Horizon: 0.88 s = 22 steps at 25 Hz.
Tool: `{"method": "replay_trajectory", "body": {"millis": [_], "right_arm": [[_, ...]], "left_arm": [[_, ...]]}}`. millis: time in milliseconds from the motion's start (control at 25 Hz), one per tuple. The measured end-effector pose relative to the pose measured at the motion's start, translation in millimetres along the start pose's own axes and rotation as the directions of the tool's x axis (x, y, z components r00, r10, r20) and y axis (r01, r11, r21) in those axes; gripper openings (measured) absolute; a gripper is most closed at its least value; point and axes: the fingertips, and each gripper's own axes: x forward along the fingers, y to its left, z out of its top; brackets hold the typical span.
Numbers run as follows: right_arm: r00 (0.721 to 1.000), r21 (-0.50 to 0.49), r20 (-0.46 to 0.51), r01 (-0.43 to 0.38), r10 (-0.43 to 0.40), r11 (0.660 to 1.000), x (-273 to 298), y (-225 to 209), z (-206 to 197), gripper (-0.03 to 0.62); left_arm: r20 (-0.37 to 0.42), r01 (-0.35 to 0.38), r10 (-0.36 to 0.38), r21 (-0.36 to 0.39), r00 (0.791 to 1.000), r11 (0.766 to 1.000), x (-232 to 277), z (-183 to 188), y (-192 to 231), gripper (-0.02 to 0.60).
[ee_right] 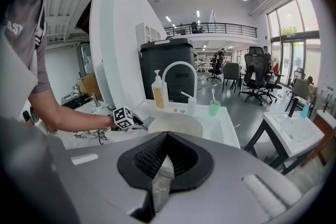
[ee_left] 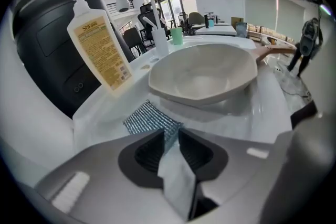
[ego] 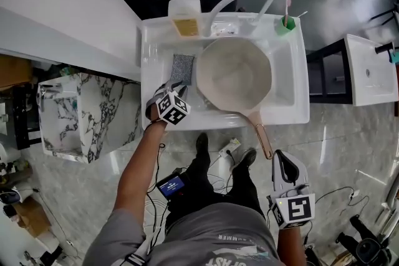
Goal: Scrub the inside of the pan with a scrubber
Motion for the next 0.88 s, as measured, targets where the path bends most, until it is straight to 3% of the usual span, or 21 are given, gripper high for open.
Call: {"method": "replay_trajectory", "body": {"millis": [160, 360, 480, 680, 880], "right_arm": [[1.000, -0.002, -0.007, 0.003, -0.003, 1.000, 2, -1, -2, 0.002], [1.000, 0.004, -0.016, 0.011, -0.011, 1.000, 0, -2, -5, 0.002], [1.000, 0.014, -0.021, 0.018, -0.017, 1.000, 0, -3, -8, 0.002], [0.999, 0.019, -0.031, 0.022, -0.022, 1.000, 0, -3, -13, 0.002], [0.999, 0.010, -0.030, 0.016, -0.015, 1.000, 2, -2, -15, 0.002]], "left_arm": [[-0.001, 0.010, -0.010, 0.081, 1.000, 0.997, 10, 4, 10, 0.202], [-0.025, 0.081, -0.079, 0.103, 0.997, 0.991, 22, 3, 9, 0.288], [-0.041, 0.106, -0.102, 0.102, 0.994, 0.989, 30, 0, 7, 0.287], [-0.007, 0.118, -0.118, 0.034, 0.993, 0.992, 33, 0, 8, 0.227], [0.021, 0.102, -0.103, 0.026, 0.994, 0.994, 31, 0, 2, 0.163]]}}
